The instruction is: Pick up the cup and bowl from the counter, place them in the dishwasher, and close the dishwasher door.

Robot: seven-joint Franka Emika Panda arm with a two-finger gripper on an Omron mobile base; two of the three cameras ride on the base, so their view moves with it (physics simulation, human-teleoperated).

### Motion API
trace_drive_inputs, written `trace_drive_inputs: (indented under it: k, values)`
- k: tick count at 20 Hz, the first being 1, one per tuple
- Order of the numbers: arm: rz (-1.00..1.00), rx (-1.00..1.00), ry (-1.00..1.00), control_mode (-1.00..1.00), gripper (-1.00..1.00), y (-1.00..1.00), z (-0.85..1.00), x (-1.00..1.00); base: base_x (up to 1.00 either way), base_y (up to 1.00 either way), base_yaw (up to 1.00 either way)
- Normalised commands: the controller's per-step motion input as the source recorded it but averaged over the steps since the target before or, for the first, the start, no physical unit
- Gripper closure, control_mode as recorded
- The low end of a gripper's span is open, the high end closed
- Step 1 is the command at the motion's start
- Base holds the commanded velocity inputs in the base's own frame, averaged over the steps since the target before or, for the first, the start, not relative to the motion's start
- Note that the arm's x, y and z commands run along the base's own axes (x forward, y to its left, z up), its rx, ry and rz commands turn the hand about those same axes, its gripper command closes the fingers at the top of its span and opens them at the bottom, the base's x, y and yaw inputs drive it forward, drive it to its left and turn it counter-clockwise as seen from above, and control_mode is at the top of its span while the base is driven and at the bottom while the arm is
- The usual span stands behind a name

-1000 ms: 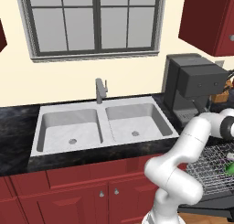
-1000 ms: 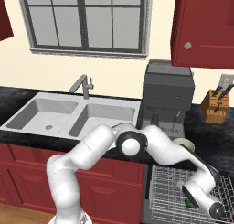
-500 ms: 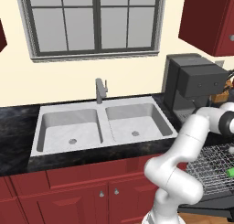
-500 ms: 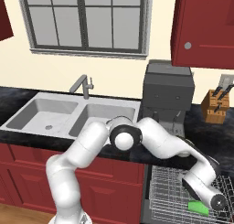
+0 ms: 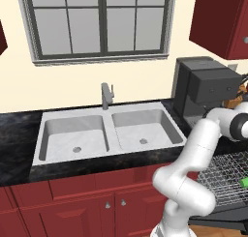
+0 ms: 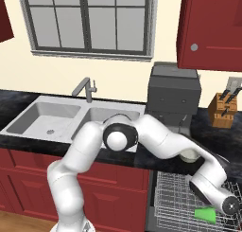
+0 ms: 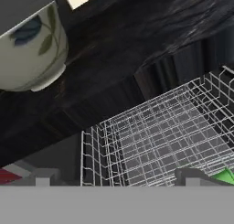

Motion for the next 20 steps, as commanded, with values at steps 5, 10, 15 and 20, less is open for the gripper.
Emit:
trace_drive_inputs:
  k: [5,10,15,20]
  values:
    - [-0.05,0.35,0.0,-1.0,-1.0,0.0,0.34,-0.12,0.0,0.0,0.0]
    - [-0.06,0.22,0.0,-1.0,-1.0,0.0,0.56,-0.09,0.0,0.0,0.0]
    - [-0.01,0.02,0.0,-1.0,-1.0,0.01,0.47,0.0,0.0,0.0,0.0]
    - [-0.01,0.0,0.0,-1.0,-1.0,0.02,0.51,0.0,0.0,0.0,0.0]
